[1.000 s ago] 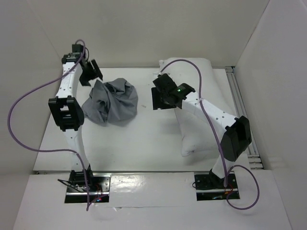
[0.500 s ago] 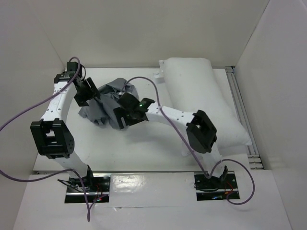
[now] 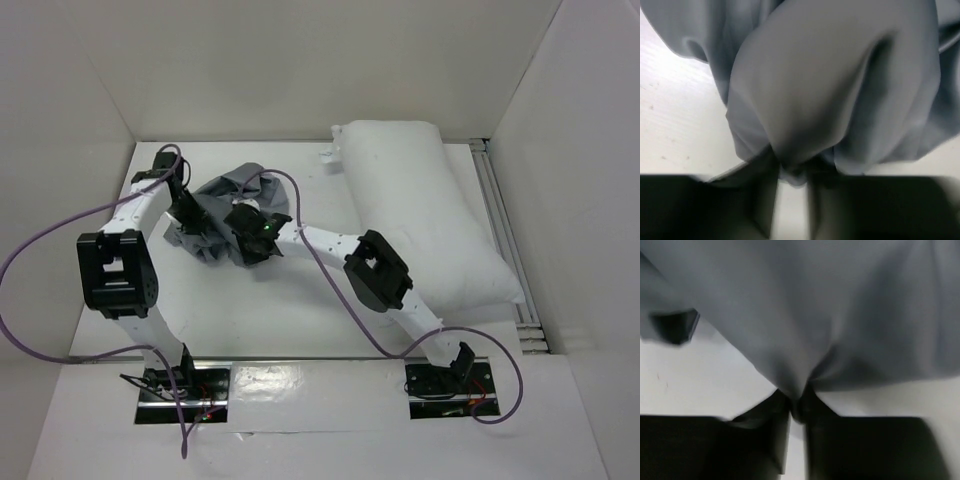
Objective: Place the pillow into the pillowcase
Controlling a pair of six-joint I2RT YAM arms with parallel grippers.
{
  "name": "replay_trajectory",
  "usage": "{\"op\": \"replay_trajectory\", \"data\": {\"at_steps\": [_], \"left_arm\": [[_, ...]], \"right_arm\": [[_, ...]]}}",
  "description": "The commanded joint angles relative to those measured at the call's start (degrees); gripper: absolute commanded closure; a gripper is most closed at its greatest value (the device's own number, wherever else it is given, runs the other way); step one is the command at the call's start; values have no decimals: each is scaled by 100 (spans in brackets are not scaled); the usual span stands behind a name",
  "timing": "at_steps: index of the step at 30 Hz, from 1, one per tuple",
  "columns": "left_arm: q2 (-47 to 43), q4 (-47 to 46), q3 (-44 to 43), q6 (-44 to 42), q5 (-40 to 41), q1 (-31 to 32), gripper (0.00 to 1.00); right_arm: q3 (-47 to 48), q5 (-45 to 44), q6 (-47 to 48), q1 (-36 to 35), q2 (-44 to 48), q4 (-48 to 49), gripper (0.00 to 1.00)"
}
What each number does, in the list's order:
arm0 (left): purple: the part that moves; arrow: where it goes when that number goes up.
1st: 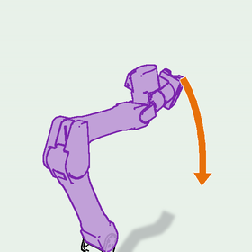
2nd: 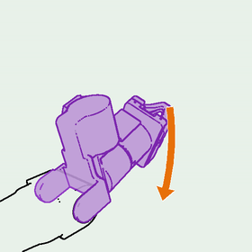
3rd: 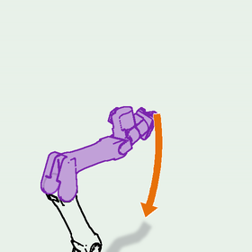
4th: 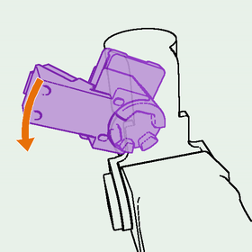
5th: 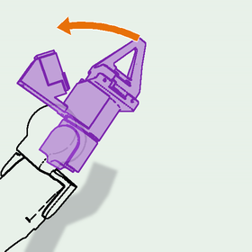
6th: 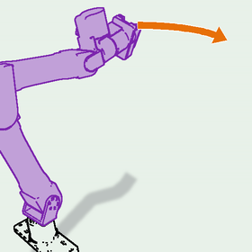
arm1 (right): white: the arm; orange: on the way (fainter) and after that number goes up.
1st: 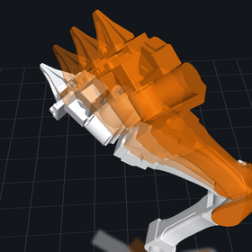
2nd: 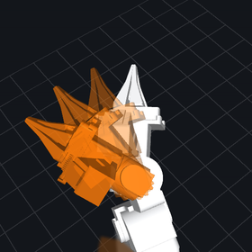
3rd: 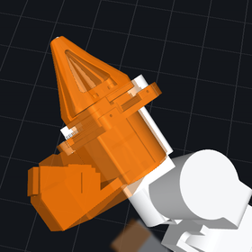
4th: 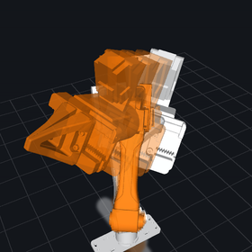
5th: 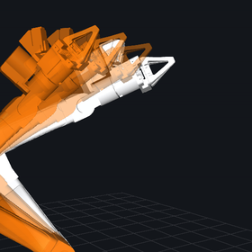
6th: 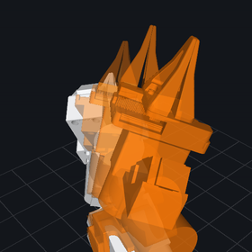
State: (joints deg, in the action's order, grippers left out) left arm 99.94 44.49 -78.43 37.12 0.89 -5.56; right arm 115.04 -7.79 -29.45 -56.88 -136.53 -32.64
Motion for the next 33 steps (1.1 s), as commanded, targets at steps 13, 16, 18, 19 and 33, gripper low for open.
{"op": "replay_trajectory", "data": {"at_steps": [13,16,18,19,33], "left_arm": [[350,778,-3505,-425,-396,-578,100],[273,1017,-4117,-610,-833,-630,100],[9,1071,-4023,-610,-1002,-691,100],[-175,1071,-3830,-540,-1098,-692,100],[-2797,517,656,-802,-1373,-481,22]], "right_arm": [[1290,1665,827,1829,1331,479,100],[1320,2700,1012,2391,1891,819,100],[819,3281,959,2881,2374,1075,100],[696,3684,959,3050,2490,1076,100],[-861,2706,1302,4229,3001,-865,22]]}}
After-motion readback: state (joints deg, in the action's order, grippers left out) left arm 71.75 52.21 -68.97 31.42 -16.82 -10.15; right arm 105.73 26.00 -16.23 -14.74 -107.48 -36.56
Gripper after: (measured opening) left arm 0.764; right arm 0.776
